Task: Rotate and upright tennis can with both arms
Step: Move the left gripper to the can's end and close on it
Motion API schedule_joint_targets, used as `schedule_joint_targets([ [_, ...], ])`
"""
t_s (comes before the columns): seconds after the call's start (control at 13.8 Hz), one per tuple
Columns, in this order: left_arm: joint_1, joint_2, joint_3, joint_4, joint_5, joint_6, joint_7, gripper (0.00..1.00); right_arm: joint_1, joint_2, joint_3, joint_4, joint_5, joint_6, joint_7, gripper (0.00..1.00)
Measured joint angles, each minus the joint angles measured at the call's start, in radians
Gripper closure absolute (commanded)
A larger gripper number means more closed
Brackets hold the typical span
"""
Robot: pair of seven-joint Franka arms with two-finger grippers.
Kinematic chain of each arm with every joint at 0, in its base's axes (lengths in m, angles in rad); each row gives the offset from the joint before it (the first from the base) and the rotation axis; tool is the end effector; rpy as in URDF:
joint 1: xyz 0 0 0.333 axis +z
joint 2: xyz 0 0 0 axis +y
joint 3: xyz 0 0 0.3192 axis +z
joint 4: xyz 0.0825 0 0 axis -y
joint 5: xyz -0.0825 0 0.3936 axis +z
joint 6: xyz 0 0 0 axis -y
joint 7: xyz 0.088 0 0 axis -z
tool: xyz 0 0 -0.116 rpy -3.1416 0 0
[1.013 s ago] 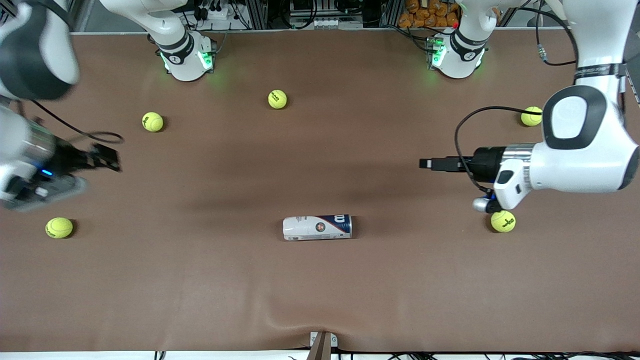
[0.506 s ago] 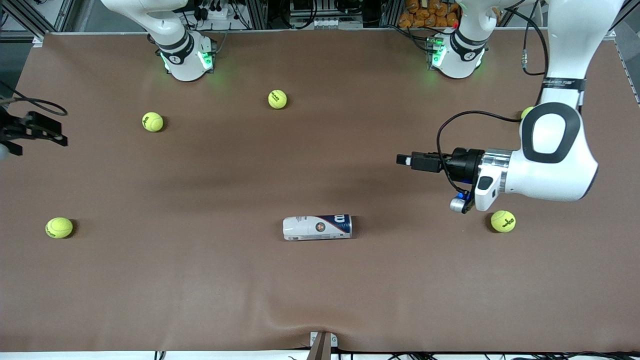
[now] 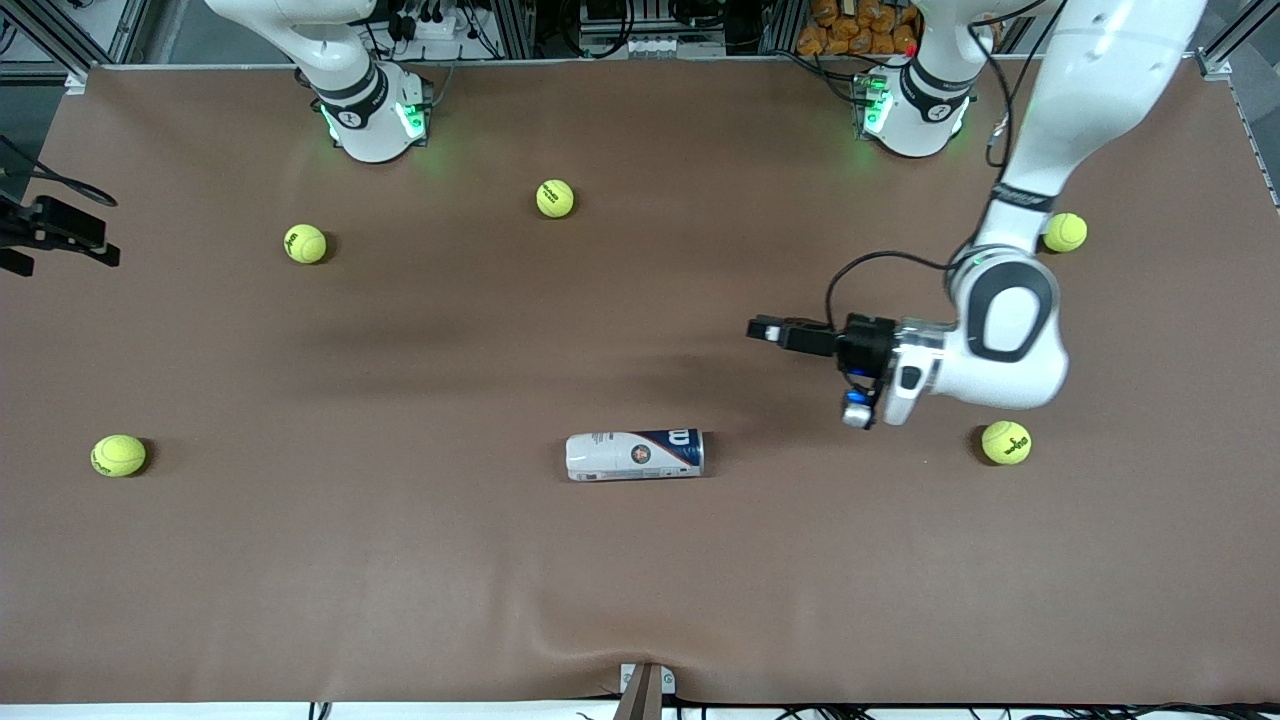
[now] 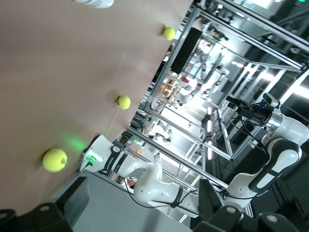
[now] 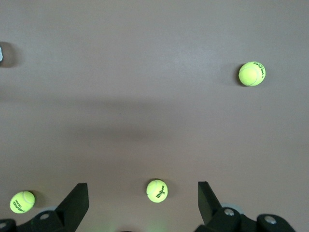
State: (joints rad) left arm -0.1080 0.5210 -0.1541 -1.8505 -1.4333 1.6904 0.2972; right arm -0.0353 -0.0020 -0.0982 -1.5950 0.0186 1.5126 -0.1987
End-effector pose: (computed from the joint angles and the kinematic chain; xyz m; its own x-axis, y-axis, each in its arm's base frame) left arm 0.5800 -0.2550 0.2724 0.8660 -0.1754 -0.4683 0.4322 -0.2085 0.8773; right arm 0.5509 -0.0718 0.6034 0.9950 0.0666 -0.0750 0.0642 -0.9974 -0.0343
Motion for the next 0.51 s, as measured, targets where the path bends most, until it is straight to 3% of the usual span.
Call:
schedule_joint_targets([
  [0.22, -0.003, 0.107, 0.002, 0.015, -0.103, 0.01, 0.207, 0.0, -0.004, -0.001, 0.026, 0.011, 0.0, 0.0, 0.069, 0.0],
  [0.51, 0.003, 0.207, 0.003, 0.139, -0.125, 0.114, 0.253, 0.0, -0.005, -0.002, 0.028, 0.027, 0.0, -0.02, 0.077, 0.0],
])
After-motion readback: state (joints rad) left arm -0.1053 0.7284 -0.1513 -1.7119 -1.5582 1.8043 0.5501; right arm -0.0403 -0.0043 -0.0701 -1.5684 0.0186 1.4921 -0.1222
